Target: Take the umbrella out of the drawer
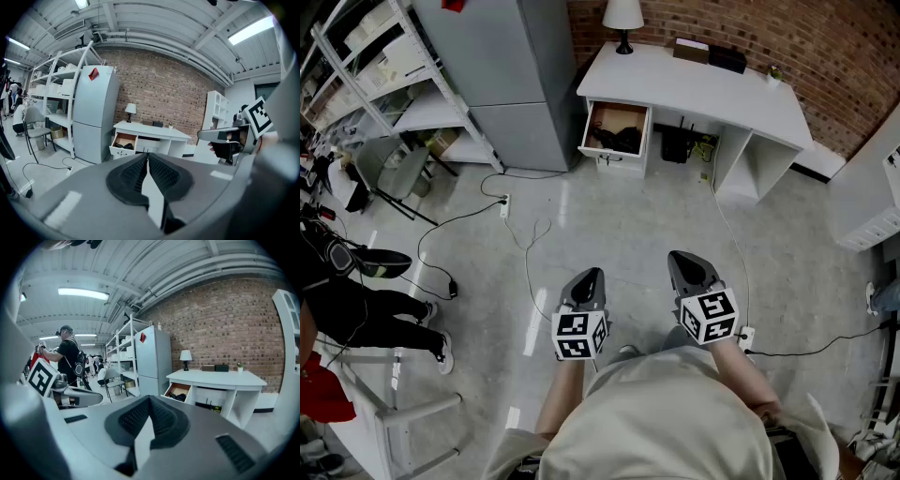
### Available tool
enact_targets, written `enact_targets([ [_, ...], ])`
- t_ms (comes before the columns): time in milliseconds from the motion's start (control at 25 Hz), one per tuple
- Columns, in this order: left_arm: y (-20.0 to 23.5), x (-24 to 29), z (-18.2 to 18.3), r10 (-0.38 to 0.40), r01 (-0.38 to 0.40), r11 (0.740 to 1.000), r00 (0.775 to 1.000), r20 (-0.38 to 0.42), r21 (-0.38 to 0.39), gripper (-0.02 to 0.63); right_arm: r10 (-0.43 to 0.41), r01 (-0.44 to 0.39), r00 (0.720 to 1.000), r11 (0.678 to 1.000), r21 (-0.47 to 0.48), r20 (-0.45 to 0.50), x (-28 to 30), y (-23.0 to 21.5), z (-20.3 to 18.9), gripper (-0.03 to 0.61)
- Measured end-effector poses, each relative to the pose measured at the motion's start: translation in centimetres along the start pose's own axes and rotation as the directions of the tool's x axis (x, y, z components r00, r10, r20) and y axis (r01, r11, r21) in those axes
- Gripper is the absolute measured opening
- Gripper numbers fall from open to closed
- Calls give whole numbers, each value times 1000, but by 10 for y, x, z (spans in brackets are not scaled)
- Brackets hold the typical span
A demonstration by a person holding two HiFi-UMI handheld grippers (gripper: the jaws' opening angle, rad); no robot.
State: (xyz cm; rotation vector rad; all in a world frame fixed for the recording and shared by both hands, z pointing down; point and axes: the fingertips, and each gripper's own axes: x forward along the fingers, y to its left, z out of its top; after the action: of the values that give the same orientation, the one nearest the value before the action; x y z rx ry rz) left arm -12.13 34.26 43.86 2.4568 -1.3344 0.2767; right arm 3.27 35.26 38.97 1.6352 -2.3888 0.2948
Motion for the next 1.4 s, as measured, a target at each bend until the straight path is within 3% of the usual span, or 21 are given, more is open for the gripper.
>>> enact_targets([
  [600, -30, -43, -1, 14, -15, 997, 1000, 14, 72, 17, 13, -14, 997, 1000, 14, 72, -51, 24, -5, 0],
  [800, -33, -56, 5, -3, 0, 999, 999, 45, 55, 18, 25, -29, 997, 999, 46, 78, -58, 31, -6, 2],
  [920, -32, -61, 4, -30, 28, 999, 998, 52, 30, 101, 34, -38, 996, 998, 52, 79, -62, 33, -8, 8],
  [1200, -20, -54, 5, -8, 8, 1000, 998, 61, 0, 260, 75, -80, 995, 994, 73, 70, -55, 25, -10, 220],
  [1400, -9, -32, 2, 5, -5, 1000, 999, 40, -16, 305, 110, -116, 991, 990, 75, 78, -28, 16, -7, 307],
])
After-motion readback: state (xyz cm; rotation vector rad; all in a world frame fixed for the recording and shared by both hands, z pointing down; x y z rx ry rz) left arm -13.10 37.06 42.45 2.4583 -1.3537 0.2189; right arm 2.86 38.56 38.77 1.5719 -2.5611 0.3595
